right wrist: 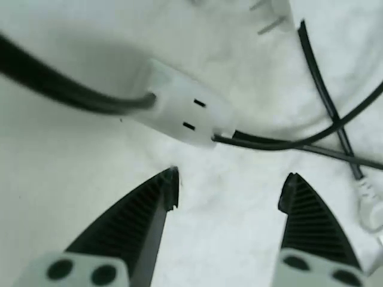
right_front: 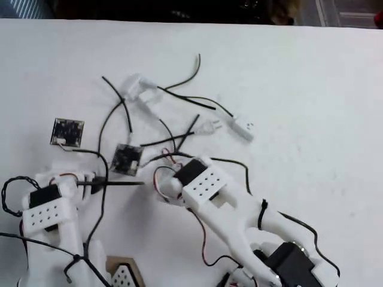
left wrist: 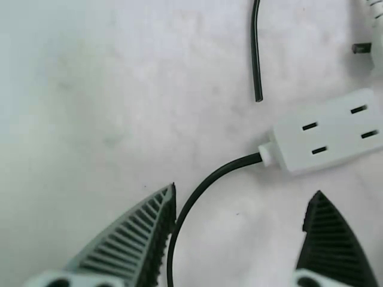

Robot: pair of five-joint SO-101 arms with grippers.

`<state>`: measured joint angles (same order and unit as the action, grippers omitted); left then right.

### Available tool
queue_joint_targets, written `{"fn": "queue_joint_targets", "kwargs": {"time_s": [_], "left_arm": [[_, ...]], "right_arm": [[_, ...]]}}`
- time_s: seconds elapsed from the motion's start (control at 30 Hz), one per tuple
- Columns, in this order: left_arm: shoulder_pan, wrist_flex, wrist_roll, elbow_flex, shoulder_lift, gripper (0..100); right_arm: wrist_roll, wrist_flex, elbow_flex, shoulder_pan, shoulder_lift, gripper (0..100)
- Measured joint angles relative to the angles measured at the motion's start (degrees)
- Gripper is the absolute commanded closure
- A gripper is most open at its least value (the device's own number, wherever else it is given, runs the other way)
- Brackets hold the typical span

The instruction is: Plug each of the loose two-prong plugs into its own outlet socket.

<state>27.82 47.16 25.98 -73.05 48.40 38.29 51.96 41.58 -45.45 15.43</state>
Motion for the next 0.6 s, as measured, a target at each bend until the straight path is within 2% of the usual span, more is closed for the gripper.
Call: {"fn": "queue_joint_targets", "kwargs": {"time_s": [0.17,0.6], "left_arm": [[0.0,0.0,0.0,0.0,0.0,66],[0.18,0.0,0.0,0.0,0.0,66]], "right_arm": [[4.13,0.0,-4.4,-0.88,-7.74,73.4],[8.0,0.0,-14.68,-3.43,-25.93,76.1]]}}
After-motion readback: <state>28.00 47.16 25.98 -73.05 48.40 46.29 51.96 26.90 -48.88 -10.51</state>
